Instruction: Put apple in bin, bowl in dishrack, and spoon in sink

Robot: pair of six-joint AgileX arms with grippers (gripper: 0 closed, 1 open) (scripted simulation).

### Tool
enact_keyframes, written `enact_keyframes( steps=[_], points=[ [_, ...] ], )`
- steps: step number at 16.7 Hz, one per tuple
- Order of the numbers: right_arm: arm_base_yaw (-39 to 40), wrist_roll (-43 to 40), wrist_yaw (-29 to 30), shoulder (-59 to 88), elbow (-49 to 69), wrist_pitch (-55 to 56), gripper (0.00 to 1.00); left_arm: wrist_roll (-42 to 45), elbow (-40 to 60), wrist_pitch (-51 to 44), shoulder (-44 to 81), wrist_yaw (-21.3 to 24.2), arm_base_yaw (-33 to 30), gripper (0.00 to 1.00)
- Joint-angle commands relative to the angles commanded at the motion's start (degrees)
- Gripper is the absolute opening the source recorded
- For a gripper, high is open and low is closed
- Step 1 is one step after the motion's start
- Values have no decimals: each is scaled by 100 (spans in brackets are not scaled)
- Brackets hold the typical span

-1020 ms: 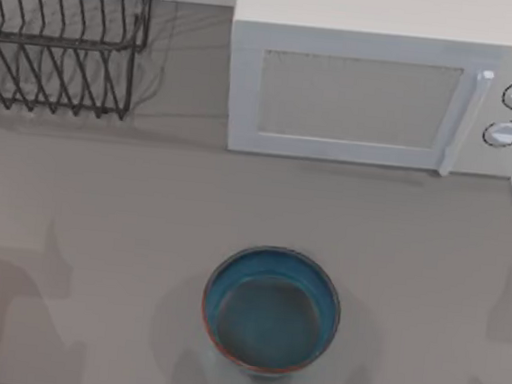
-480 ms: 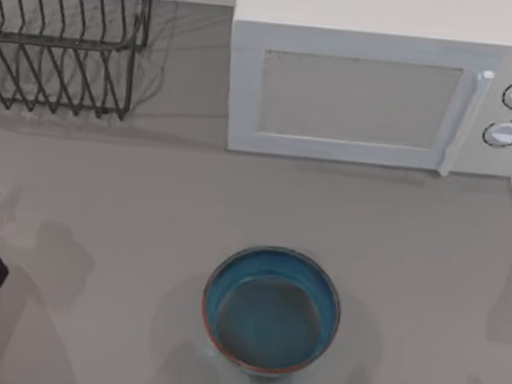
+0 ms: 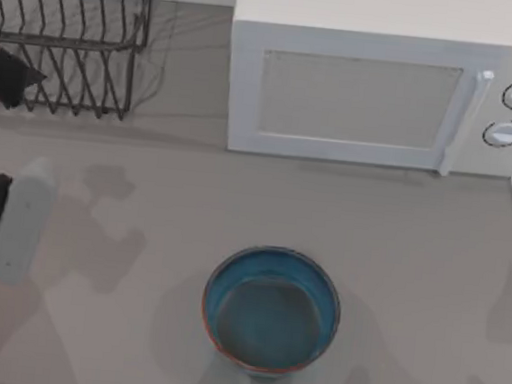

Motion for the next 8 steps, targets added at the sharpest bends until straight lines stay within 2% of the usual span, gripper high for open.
enact_keyframes(
  steps=[8],
  points=[
    [0,0,0,0,0,0,100,7106,2726,-1857,2954,10,-1308,100]
  ],
)
